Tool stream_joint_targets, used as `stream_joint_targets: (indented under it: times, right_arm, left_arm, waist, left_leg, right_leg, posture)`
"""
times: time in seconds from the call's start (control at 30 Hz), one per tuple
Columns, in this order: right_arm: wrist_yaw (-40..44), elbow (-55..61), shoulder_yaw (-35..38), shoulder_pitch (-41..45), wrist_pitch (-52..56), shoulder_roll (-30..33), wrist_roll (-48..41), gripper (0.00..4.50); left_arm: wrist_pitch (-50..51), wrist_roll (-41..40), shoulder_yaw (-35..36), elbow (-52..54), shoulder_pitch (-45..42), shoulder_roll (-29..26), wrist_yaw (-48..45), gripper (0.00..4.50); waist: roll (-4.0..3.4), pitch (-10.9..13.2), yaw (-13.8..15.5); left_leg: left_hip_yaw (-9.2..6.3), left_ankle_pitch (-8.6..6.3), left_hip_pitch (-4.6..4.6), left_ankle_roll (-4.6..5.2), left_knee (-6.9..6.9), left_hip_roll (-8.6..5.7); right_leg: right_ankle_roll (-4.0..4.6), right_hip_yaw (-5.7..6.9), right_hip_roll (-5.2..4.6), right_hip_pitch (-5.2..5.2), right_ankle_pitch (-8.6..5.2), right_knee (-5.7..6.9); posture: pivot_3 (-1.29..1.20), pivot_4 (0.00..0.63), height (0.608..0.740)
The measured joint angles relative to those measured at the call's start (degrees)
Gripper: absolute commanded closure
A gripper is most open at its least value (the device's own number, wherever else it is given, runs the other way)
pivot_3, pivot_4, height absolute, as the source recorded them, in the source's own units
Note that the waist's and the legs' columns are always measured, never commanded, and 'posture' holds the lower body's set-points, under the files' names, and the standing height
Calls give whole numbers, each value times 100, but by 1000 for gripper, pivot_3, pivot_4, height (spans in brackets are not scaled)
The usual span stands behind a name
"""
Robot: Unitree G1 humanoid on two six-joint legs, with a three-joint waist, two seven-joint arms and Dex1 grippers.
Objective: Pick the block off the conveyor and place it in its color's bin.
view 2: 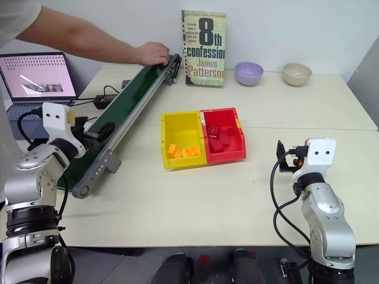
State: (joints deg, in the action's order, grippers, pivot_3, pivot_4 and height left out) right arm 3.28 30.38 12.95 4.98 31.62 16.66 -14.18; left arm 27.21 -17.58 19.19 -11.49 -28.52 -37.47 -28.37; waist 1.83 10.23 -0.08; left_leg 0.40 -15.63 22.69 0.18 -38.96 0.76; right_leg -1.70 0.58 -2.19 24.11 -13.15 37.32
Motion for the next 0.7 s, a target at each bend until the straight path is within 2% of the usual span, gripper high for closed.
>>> stream_joint_targets:
  times: [0.7]
  right_arm:
    - [23,0,-7,56,36,-14,2,0]
  left_arm:
    - [23,-46,81,73,153,-53,-47,37]
  waist:
    - [0,0,-1]
  left_leg:
    - [-1,0,0,0,0,0]
  right_leg:
    - [0,0,0,0,0,0]
  posture:
    - [0,150,740]
